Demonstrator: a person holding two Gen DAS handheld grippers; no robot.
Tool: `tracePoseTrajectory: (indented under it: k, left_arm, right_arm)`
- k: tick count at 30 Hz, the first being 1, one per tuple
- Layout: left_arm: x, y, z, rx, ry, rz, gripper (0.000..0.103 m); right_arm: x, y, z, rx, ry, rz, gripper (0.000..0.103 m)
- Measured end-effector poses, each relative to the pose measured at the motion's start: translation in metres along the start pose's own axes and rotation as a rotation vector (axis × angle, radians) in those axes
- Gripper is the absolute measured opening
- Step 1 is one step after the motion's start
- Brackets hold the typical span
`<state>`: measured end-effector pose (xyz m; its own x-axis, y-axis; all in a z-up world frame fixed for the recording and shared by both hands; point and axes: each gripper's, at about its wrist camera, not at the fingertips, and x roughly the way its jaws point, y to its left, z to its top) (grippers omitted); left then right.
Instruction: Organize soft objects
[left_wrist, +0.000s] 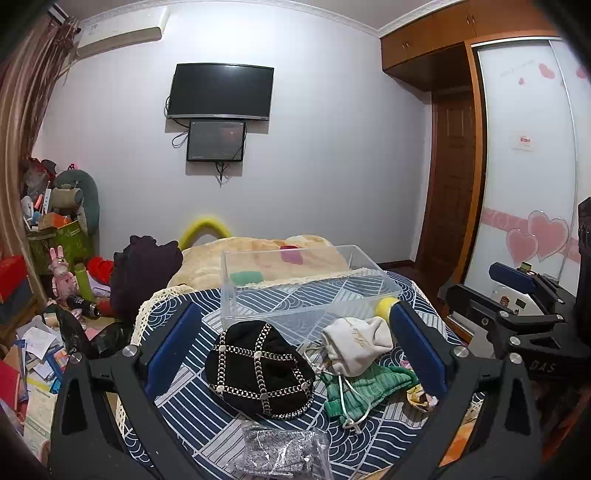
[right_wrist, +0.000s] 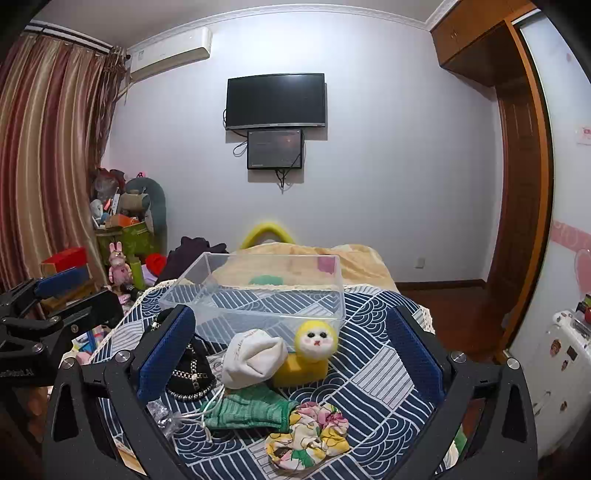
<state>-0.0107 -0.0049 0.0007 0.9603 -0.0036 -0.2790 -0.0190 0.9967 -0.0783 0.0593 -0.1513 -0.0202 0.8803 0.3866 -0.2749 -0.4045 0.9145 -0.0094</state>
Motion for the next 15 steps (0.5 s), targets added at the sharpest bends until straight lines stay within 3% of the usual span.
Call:
tracePoseTrajectory:
  k: [15]
  left_arm:
    - [0.0002,-0.0016,-0.0011,0.006,0.001,-0.001,0.103]
  right_arm:
    - [-0.0036,-0.0011,0.0061,0.006,-0.001,0.0,0.103]
